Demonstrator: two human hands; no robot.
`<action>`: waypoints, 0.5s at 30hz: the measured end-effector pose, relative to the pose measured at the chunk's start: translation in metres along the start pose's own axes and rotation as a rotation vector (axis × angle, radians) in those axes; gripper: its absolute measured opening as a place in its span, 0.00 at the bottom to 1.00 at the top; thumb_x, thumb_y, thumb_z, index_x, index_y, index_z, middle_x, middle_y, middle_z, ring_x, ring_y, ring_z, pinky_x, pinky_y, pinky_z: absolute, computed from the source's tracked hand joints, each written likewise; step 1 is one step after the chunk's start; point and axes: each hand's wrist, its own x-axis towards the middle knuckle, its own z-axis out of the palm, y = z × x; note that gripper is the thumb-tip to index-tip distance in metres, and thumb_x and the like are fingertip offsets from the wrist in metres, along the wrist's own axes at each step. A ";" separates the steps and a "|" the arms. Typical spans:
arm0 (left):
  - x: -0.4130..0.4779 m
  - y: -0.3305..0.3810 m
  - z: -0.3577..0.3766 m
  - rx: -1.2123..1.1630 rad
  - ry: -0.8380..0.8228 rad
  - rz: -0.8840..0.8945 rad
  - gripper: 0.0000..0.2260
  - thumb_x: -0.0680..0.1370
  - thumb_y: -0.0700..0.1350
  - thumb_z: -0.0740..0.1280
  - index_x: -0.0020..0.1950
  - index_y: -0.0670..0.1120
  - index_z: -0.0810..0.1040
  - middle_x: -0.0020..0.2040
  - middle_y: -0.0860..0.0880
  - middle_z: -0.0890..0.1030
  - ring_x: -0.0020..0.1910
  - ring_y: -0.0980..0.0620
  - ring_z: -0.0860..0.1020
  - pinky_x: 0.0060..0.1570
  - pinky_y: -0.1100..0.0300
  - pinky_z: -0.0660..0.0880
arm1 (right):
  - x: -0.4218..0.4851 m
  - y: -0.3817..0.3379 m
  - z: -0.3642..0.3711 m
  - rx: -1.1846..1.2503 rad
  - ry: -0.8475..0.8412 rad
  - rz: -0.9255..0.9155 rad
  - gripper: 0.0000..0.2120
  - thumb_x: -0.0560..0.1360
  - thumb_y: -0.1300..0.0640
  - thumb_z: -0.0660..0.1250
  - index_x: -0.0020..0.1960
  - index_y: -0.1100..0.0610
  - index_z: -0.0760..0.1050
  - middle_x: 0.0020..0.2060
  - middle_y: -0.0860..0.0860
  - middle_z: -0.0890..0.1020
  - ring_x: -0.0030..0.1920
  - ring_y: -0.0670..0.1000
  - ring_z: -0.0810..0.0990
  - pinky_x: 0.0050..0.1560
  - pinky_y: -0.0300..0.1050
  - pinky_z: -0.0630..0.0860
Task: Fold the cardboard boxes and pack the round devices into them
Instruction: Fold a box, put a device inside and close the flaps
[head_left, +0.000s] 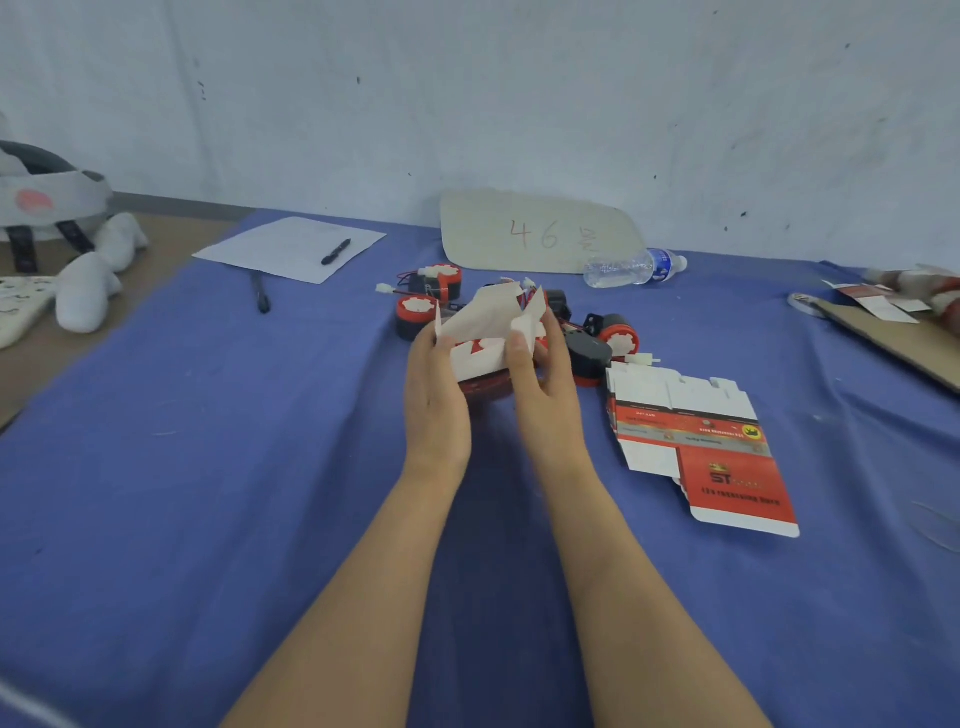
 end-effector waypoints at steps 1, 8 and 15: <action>0.000 -0.001 -0.001 -0.014 0.004 -0.019 0.15 0.77 0.56 0.54 0.57 0.55 0.76 0.58 0.51 0.80 0.56 0.55 0.78 0.50 0.63 0.74 | 0.000 -0.002 -0.002 0.002 -0.033 0.035 0.23 0.79 0.44 0.61 0.73 0.39 0.61 0.61 0.41 0.77 0.58 0.38 0.77 0.57 0.37 0.76; 0.002 -0.004 -0.005 -0.048 0.017 -0.061 0.14 0.82 0.54 0.52 0.56 0.53 0.76 0.58 0.47 0.80 0.57 0.49 0.78 0.51 0.58 0.75 | -0.004 -0.001 0.001 -0.023 -0.041 0.106 0.14 0.80 0.50 0.60 0.65 0.46 0.72 0.50 0.36 0.79 0.48 0.32 0.77 0.40 0.25 0.72; -0.004 -0.007 0.001 0.174 -0.065 0.025 0.10 0.84 0.53 0.51 0.56 0.59 0.72 0.56 0.58 0.76 0.52 0.67 0.74 0.46 0.76 0.69 | -0.002 0.003 0.003 -0.158 0.083 0.173 0.21 0.81 0.62 0.52 0.72 0.50 0.64 0.56 0.49 0.76 0.52 0.47 0.75 0.52 0.42 0.73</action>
